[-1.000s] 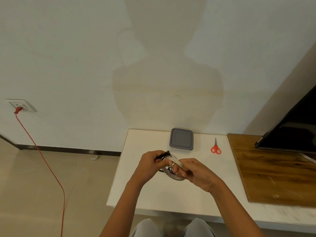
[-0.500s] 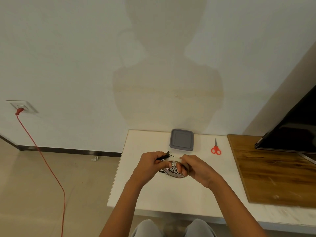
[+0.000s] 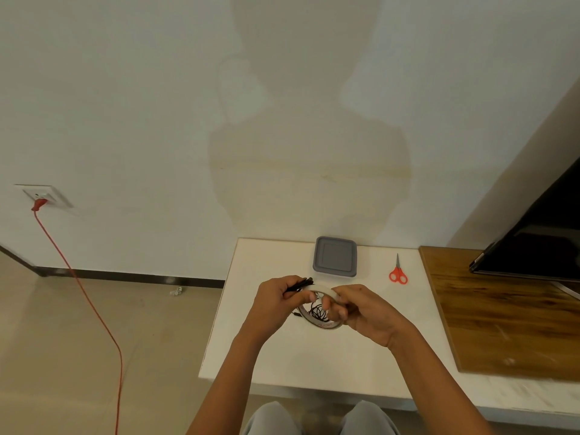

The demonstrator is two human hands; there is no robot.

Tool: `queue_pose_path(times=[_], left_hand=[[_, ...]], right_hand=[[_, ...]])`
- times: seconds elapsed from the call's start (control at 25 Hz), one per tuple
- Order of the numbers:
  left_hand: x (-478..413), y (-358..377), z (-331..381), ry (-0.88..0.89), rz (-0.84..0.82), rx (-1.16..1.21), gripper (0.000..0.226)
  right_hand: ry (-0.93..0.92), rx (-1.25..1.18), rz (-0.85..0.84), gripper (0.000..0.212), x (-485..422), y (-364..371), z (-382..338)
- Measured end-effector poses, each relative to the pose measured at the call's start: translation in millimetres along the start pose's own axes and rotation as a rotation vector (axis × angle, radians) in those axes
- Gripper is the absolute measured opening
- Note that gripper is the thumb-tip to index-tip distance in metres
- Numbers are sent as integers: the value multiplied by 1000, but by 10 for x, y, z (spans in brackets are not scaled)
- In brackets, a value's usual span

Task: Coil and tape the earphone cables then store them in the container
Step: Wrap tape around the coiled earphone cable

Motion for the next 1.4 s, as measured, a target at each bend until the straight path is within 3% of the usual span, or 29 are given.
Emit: queue_pose_path(times=[0.12, 0.88, 1.2, 1.4], left_hand=[[-7, 9, 12, 2, -3, 13, 3], [45, 37, -41, -74, 57, 165, 12], [95, 23, 35, -56, 75, 167, 11], [115, 18, 54, -55, 66, 203, 11]], right_hand=[[-17, -49, -41, 30, 18, -12, 4], [-49, -181, -65, 42, 111, 51, -68], [-90, -139, -119, 42, 179, 42, -110], [-90, -105, -69, 43, 232, 65, -151]])
Point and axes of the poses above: each hand's wrist, its own x-axis away from the middle knuckle, its own y-axis out of the palm, z = x × y, the point moved 4 cm from there along -x, towards the middle knuckle, and after that the axes turned 13 degrees about z, right-handed, at the moved point
